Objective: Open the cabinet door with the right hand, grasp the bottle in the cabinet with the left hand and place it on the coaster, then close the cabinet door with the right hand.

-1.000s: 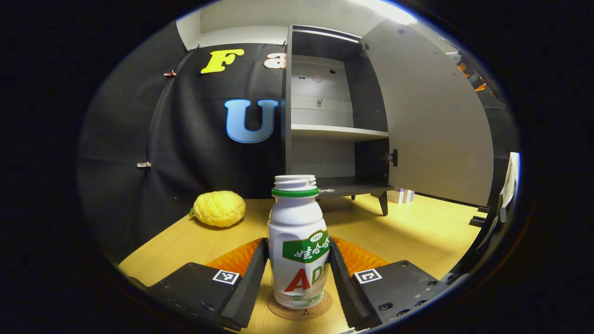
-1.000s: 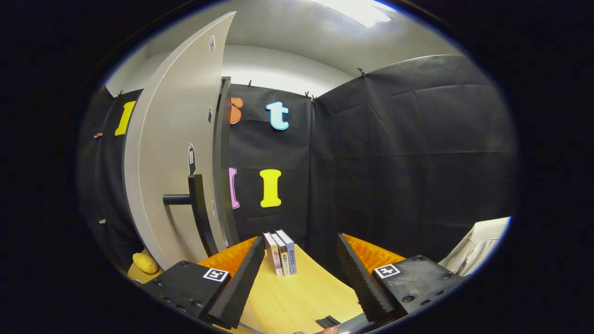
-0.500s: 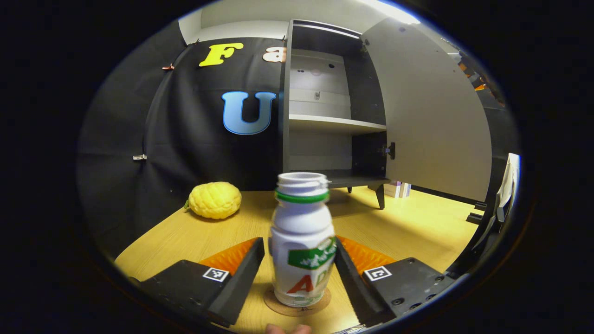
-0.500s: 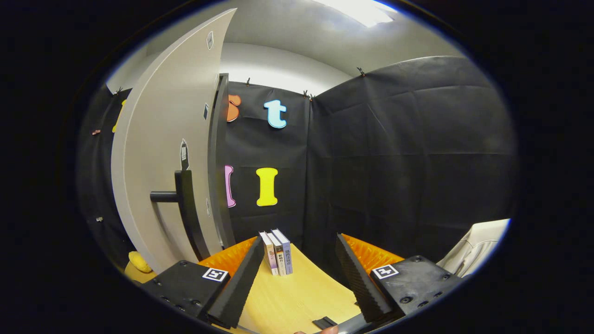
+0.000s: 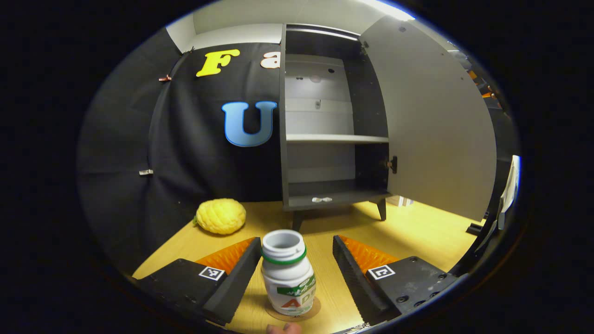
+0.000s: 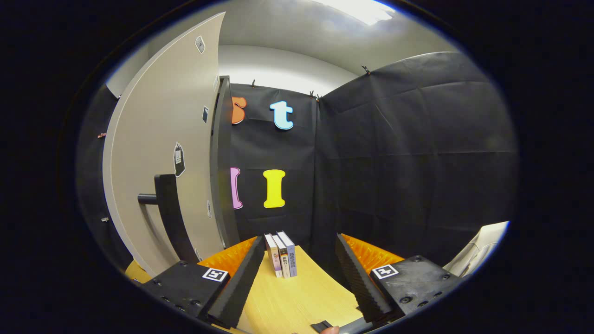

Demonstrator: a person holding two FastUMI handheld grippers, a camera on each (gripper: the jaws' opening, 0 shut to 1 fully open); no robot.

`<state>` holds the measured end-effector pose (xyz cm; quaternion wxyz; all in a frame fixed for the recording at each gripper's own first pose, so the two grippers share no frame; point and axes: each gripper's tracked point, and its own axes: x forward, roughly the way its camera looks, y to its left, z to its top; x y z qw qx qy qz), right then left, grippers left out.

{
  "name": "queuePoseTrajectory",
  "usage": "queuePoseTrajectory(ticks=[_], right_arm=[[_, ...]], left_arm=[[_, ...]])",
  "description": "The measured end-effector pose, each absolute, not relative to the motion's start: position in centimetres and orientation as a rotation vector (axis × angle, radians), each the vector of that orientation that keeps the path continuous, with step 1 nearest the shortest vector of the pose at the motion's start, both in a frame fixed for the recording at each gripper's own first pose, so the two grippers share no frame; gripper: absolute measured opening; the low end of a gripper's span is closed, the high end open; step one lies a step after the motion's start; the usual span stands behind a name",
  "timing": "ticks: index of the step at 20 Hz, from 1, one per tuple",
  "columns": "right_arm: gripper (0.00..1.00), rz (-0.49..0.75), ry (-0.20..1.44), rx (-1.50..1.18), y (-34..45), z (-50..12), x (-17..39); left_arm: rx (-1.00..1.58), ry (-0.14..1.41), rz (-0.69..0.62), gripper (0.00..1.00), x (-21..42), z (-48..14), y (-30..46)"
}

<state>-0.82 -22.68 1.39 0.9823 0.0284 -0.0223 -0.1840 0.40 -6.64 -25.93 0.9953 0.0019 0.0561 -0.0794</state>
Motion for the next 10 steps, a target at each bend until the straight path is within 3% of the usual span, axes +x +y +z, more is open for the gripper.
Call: queuePoseTrajectory(ticks=[10], right_arm=[[0.98,-0.165,-0.019,0.01,-20.7,1.8,0.2]], left_arm=[[0.077,0.098,0.051,0.96,-2.3,-8.6,-9.7]])
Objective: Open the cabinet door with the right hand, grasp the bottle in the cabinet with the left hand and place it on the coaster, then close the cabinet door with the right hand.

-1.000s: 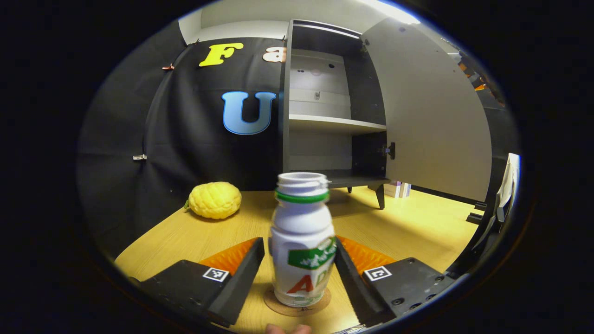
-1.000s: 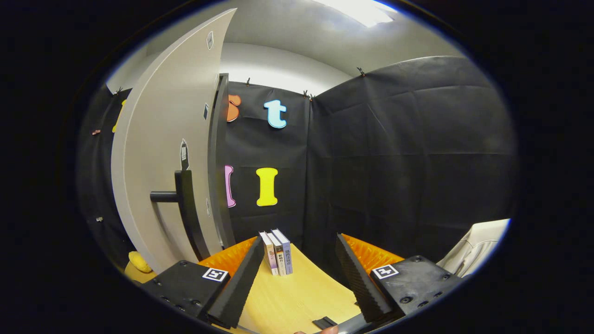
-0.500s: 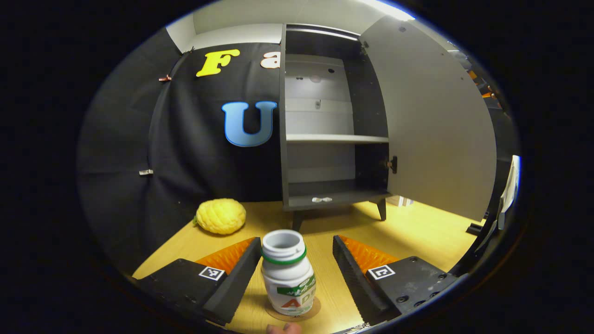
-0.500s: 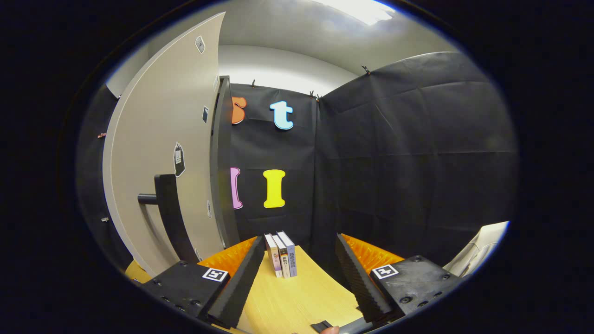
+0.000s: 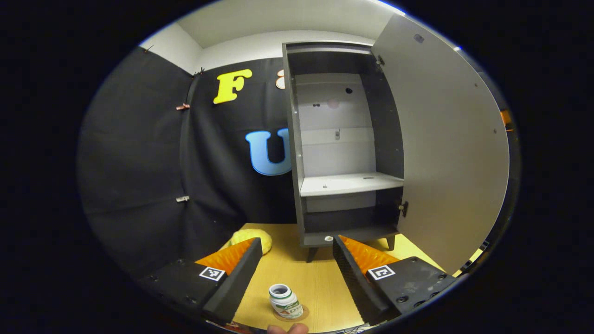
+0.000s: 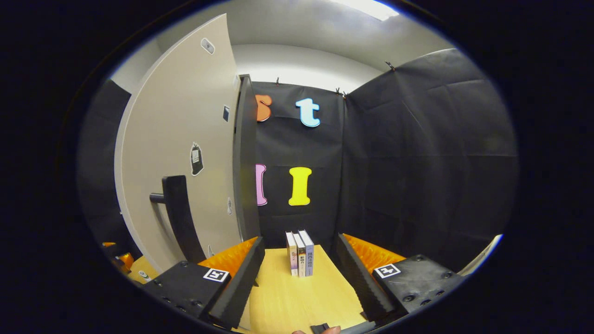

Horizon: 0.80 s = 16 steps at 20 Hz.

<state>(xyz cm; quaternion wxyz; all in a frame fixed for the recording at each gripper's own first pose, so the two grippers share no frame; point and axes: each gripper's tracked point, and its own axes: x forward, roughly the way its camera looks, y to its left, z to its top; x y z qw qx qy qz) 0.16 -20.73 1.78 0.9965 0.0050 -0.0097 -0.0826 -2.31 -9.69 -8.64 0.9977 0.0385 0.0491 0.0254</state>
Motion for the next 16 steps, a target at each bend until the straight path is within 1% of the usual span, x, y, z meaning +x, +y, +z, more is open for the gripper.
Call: queuePoseTrajectory(ticks=[2,4,5,8,9,10,11,12,13,14,16], right_arm=[[0.97,-0.114,-0.005,0.036,-19.6,1.7,0.1],[0.98,-0.092,-0.003,0.06,-18.8,1.8,-0.2],[0.98,-0.085,-0.007,0.06,-18.4,2.0,-0.4],[0.98,-0.075,-0.004,0.059,-17.5,2.0,-0.6],[0.98,-0.083,-0.006,0.061,-17.6,2.0,-0.7],[0.96,-0.088,-0.004,0.066,-17.6,2.0,-0.7],[0.95,-0.093,0.0,0.077,-17.5,1.9,-0.8],[0.95,-0.093,0.004,0.088,-17.3,1.8,-0.7],[0.95,-0.083,0.006,0.091,-17.0,1.7,-0.8],[0.95,-0.085,0.011,0.084,-16.9,1.6,-0.8],[0.97,-0.091,0.012,0.084,-16.7,1.6,-0.9]], left_arm=[[0.078,0.056,0.042,0.96,-2.8,-5.4,-11.1],[0.062,0.033,0.039,0.95,-3.3,-3.2,-11.9],[0.056,0.036,0.04,0.93,-3.5,-2.7,-12.1],[0.06,0.044,0.047,0.93,-4.1,-1.0,-12.2],[0.065,0.032,0.04,0.96,-4.2,-0.3,-12.5],[0.067,0.024,0.032,0.96,-4.2,0.0,-12.6],[0.068,0.021,0.026,0.93,-4.4,0.0,-12.6],[0.068,0.021,0.024,0.93,-4.5,0.0,-12.5],[0.067,0.021,0.022,0.96,-4.7,0.0,-12.4],[0.064,0.024,0.019,0.93,-4.6,0.0,-12.3],[0.061,0.028,0.012,0.93,-4.6,-0.3,-12.2]])
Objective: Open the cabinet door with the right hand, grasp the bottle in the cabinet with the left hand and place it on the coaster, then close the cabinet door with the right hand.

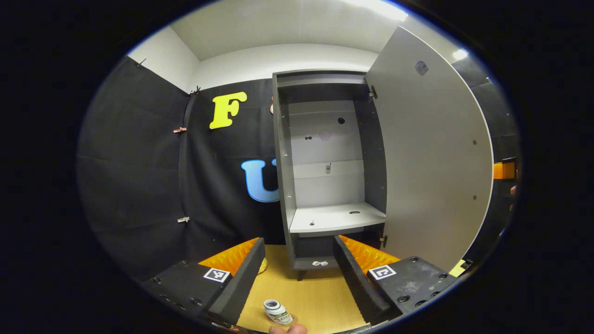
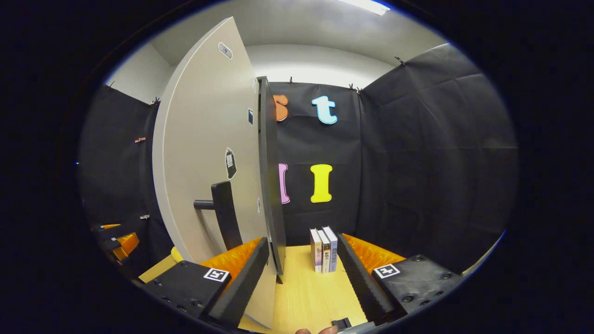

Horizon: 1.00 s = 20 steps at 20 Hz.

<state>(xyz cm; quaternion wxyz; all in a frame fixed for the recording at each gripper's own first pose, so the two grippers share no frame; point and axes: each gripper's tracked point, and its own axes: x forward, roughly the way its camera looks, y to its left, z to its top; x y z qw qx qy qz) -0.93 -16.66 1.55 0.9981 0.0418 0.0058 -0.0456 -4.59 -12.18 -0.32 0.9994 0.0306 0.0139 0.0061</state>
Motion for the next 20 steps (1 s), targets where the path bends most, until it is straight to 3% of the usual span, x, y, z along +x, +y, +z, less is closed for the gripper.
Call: queuePoseTrajectory(ticks=[1,2,4,5,20], right_arm=[[0.97,-0.091,0.01,0.089,-16.3,1.6,-1.0],[0.97,-0.089,0.013,0.097,-15.8,1.5,-0.8],[1.0,-0.081,0.015,0.102,-14.5,1.5,-1.1],[0.97,-0.079,0.015,0.099,-13.9,1.5,-1.2],[0.97,0.033,0.021,0.14,-2.0,1.2,0.6]], left_arm=[[0.062,0.035,0.01,0.96,-4.6,-0.6,-12.0],[0.065,0.037,0.011,0.93,-4.7,-0.8,-11.8],[0.073,0.028,0.023,0.93,-4.6,-0.6,-11.0],[0.075,0.023,0.026,0.96,-4.6,-0.5,-10.8],[0.038,0.028,0.035,0.93,-3.5,-1.0,-6.8]])
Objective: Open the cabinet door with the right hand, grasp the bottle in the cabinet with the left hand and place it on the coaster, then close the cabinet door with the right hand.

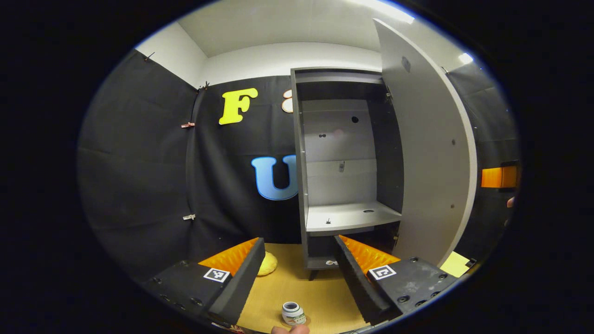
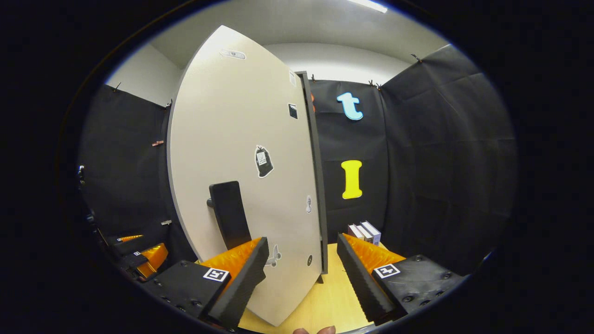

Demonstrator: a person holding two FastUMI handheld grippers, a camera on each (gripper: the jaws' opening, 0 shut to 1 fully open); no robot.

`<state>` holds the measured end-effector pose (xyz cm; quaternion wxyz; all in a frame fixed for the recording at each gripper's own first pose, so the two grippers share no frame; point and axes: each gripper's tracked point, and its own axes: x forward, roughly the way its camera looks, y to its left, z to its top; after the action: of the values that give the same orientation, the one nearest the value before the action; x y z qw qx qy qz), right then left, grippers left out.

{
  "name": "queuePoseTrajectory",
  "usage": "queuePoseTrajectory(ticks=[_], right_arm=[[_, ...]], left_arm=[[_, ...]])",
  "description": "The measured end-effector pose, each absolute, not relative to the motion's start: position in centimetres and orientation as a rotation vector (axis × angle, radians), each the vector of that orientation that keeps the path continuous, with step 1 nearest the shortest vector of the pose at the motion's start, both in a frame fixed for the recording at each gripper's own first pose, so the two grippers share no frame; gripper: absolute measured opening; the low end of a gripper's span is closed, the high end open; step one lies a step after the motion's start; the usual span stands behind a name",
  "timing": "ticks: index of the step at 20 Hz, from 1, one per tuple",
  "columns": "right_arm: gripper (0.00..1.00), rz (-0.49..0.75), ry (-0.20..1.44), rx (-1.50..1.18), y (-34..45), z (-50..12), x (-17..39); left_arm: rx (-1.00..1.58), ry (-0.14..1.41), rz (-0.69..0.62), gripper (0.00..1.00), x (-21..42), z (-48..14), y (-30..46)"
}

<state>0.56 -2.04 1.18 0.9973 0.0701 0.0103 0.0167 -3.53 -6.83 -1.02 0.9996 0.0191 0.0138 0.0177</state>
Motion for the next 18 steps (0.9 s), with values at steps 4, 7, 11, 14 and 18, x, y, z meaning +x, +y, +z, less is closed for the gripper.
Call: queuePoseTrajectory(ticks=[4,7,11,14,18], right_arm=[[0.97,0.068,0.028,0.162,0.9,1.0,1.9],[0.98,0.111,0.031,0.158,3.2,0.8,3.5],[0.98,0.177,0.023,0.147,7.0,1.4,4.8],[0.98,0.19,0.004,0.136,7.6,2.1,5.3],[0.98,0.161,-0.004,0.124,5.4,2.0,5.3]], left_arm=[[0.03,0.027,0.016,0.93,-3.1,-0.9,-6.6],[0.032,0.021,0.0,0.96,-2.4,-0.5,-6.5],[0.036,0.022,-0.02,0.93,-1.6,-0.4,-6.7],[0.046,0.015,-0.027,0.96,-1.1,-0.1,-6.6],[0.04,0.01,-0.042,0.93,-0.5,0.1,-7.1]])
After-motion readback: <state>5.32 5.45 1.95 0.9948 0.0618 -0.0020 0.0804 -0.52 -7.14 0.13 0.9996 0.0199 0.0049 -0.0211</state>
